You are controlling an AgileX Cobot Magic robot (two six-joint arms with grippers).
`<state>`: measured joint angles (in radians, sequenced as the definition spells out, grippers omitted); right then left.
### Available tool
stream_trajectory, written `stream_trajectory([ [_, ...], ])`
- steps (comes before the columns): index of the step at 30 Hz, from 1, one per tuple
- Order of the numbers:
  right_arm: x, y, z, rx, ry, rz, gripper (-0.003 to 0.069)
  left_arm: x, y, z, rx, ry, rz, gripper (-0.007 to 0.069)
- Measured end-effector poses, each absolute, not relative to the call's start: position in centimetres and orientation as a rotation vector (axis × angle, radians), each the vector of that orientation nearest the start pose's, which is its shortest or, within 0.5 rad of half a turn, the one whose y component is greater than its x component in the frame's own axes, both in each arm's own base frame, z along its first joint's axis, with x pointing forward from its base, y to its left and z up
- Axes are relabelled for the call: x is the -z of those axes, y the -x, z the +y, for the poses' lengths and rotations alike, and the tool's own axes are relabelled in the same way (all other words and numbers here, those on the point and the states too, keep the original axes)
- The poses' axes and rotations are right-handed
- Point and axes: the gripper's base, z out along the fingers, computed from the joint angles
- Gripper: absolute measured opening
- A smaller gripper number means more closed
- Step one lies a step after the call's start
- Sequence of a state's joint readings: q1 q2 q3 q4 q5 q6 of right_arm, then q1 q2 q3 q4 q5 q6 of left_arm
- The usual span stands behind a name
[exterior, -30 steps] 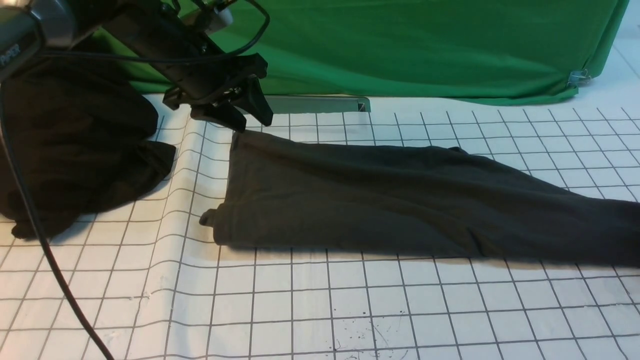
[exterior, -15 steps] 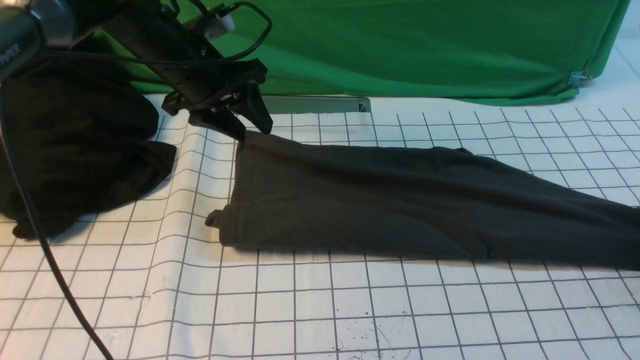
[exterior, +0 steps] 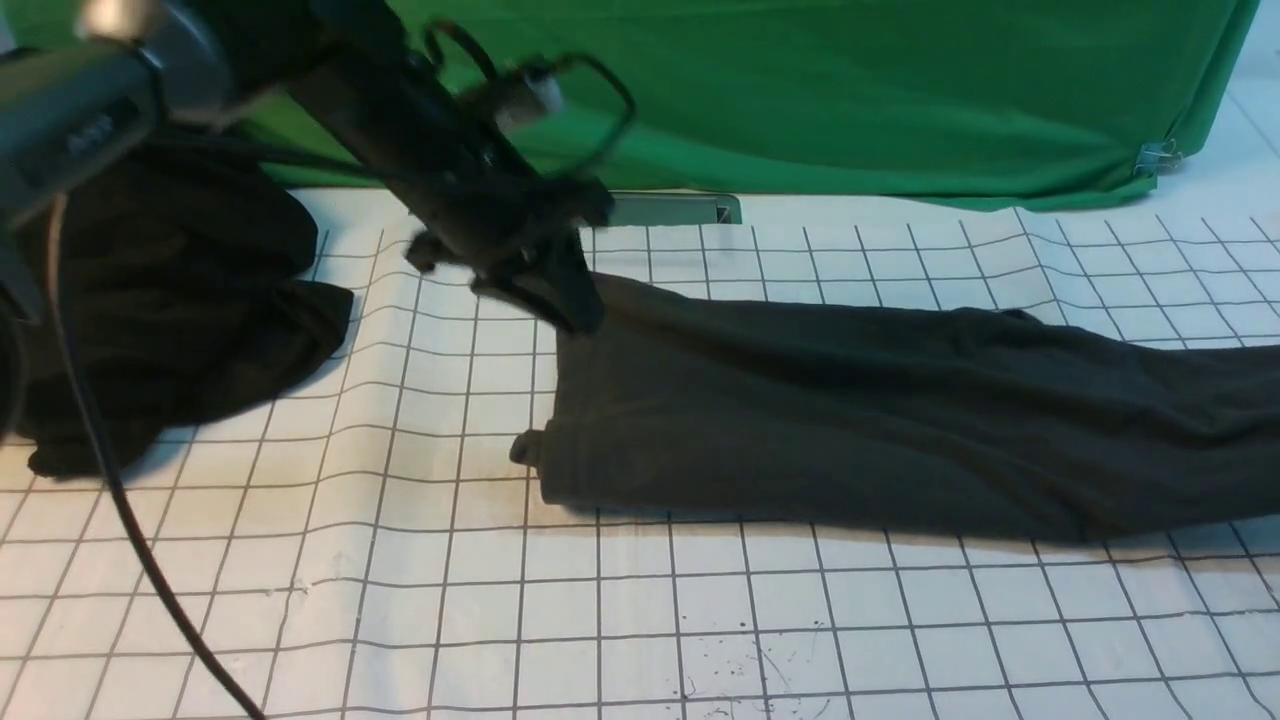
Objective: Fold a long-sleeved shirt over a white checkered tablecloth.
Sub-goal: 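Pull the folded dark garment lengthwise by its ends to straighten it flat on the table, then fold the right end of the dark garment over onto its left end with the right gripper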
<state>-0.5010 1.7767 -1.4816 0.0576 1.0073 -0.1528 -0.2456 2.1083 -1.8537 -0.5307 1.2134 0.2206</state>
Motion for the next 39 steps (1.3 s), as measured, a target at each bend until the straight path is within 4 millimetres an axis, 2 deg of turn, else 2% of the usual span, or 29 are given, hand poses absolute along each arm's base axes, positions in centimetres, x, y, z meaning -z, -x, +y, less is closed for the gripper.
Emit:
stream_trajectory([
  [1,-28.1,-33.0,-17.4,0.068,-0.514,2.733,0.0035,-23.1,-41.9,-15.7,0.741,-0.51,2.877,0.0015],
  [2,-28.1,-33.0,-17.4,0.065,-0.515,2.734,0.0035,-22.8,-41.8,-15.7,0.743,-0.512,2.889,0.0013],
  [7,-30.3,-32.3,-15.6,0.017,-0.467,2.717,0.0035,-16.3,-39.8,-15.2,0.742,-0.454,3.081,0.0003],
  [9,-31.1,-32.3,-14.6,0.011,-0.434,2.702,0.0035,-15.0,-39.0,-15.1,0.761,-0.425,3.127,0.0003],
  [11,-32.5,-32.2,-12.7,-0.015,-0.378,2.667,0.0035,-14.7,-38.7,-14.9,0.762,-0.411,3.132,0.0003],
  [12,-32.6,-32.3,-12.4,-0.023,-0.369,2.663,0.0035,-14.7,-38.7,-14.9,0.762,-0.41,3.132,0.0003],
  [16,-34.7,-32.5,-7.7,-0.147,-0.264,2.603,0.0035,-15.5,-39.0,-14.4,0.75,-0.4,3.106,0.0003],
  [17,-34.7,-32.6,-7.5,-0.155,-0.26,2.603,0.0035,-15.7,-39.1,-14.3,0.749,-0.4,3.1,0.0003],
  [18,-35.1,-32.8,-5.3,-0.216,-0.216,2.586,0.0035,-17.0,-39.6,-13.9,0.742,-0.394,3.059,0.0003],
  [19,-35.2,-33.0,-4.4,-0.234,-0.19,2.583,0.0035,-17.3,-39.7,-13.9,0.741,-0.394,3.05,0.0003],
  [22,-35.6,-33.5,0.3,-0.328,-0.097,2.552,0.0035,-21.4,-40.2,-12.8,0.738,-0.398,2.955,0.0003],
  [26,-35.5,-34.1,7.8,-0.441,0.041,2.476,0.0035,-25.8,-40.2,-11.5,0.719,-0.397,2.848,0.0003],
  [27,-35.5,-34.2,7.8,-0.442,0.035,2.47,0.0035,-26.1,-40.2,-11.4,0.718,-0.397,2.842,0.0003],
  [28,-35.1,-34.3,10.6,-0.484,0.088,2.438,0.0035,-26.9,-40.1,-11.0,0.713,-0.402,2.819,0.0003],
  [29,-34.7,-34.6,12.4,-0.511,0.108,2.41,0.0035,-27.3,-40.2,-10.8,0.714,-0.399,2.806,0.0003],
  [30,-34.2,-34.8,14.1,-0.538,0.129,2.391,0.0035,-27.4,-40.2,-10.6,0.713,-0.394,2.802,0.0003],
  [31,-34.1,-34.7,14.7,-0.546,0.145,2.387,0.0035,-27.4,-40.2,-10.6,0.713,-0.394,2.802,0.0003],
  [33,-31.9,-35.2,19.4,-0.6,0.213,2.341,0.004,-27.4,-40.3,-10.4,0.696,-0.391,2.799,0.0003],
  [37,-27.7,-35.8,24.5,-0.637,0.277,2.304,0.0057,-27.4,-40.6,-10.4,0.682,-0.378,2.772,0.0003],
  [38,-27.4,-35.8,24.7,-0.638,0.281,2.302,0.0061,-27.4,-40.6,-10.4,0.682,-0.377,2.772,0.0003],
  [39,-25.5,-36.0,26.5,-0.646,0.294,2.286,0.0084,-27.4,-40.7,-10.4,0.678,-0.37,2.762,0.0003],
])
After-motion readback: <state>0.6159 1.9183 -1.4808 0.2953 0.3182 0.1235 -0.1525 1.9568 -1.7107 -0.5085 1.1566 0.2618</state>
